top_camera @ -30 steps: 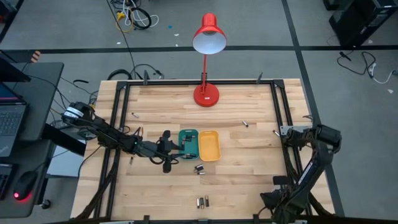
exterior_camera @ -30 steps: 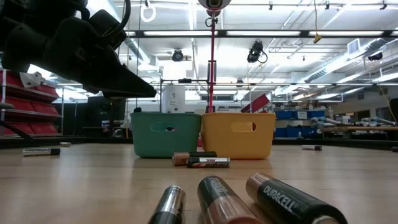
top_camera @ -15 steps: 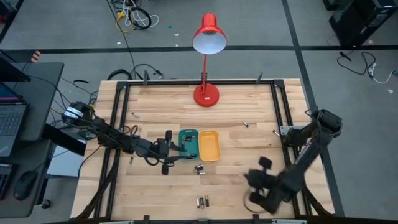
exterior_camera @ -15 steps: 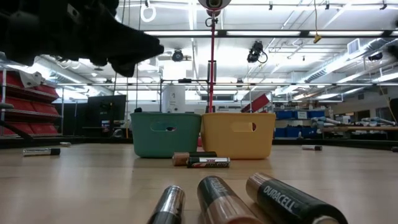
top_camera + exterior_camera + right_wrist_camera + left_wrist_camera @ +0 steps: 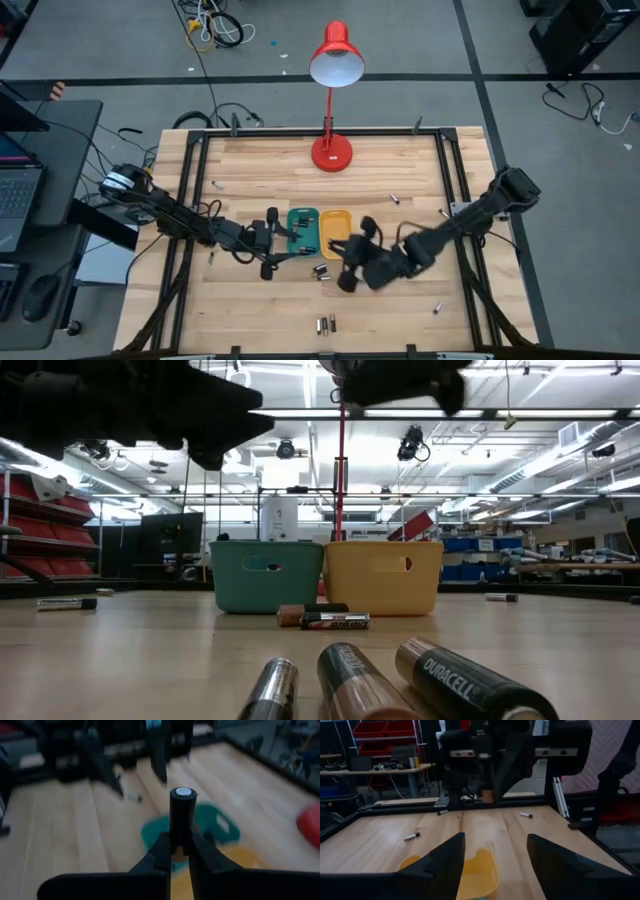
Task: Sort batteries
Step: Put the black battery into the blue bin
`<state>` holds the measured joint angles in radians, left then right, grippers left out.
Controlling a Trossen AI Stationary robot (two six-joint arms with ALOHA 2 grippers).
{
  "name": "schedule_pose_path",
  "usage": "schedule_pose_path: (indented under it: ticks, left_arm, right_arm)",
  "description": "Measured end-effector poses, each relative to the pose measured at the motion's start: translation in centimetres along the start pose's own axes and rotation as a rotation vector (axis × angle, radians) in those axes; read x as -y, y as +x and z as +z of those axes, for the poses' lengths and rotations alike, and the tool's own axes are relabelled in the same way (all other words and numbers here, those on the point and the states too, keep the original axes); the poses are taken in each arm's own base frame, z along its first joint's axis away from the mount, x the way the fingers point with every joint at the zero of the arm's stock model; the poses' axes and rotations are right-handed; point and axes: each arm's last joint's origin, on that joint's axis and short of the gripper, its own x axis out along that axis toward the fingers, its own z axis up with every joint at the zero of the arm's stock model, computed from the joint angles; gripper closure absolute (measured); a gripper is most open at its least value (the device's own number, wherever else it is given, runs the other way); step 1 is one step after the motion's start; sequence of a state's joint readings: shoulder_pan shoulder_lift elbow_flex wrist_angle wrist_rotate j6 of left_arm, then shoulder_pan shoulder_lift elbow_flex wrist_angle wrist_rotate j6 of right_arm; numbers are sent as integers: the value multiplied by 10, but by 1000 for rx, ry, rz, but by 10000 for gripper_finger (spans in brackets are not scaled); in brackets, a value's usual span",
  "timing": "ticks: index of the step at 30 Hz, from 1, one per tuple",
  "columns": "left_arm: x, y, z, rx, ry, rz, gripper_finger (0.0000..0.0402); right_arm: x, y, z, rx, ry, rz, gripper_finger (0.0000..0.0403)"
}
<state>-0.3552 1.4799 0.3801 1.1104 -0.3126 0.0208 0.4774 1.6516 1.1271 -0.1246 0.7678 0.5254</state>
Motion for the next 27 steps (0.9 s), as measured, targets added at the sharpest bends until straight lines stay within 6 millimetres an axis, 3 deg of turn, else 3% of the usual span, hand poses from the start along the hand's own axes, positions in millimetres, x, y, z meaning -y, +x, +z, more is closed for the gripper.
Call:
schedule_pose_path:
  ticks: [4,8,17,23,27]
  left_arm:
    - [1,5,7,23,-6,2,169]
    - [2,9,13,45,2,3,173]
    - [-9,19,21,66,-32,44,174]
    - [-9,19,17,22,-35,39,176]
    - [-9,19,17,26,-35,38,200]
  right_arm:
    - [9,15,18,63,-12,39,373]
    - [16,22,23,59,-29,65,373]
    - [4,59,-2,38,-115,121,373]
    - [3,60,2,98,-113,96,372]
    - [3,59,6,123,-121,100,372]
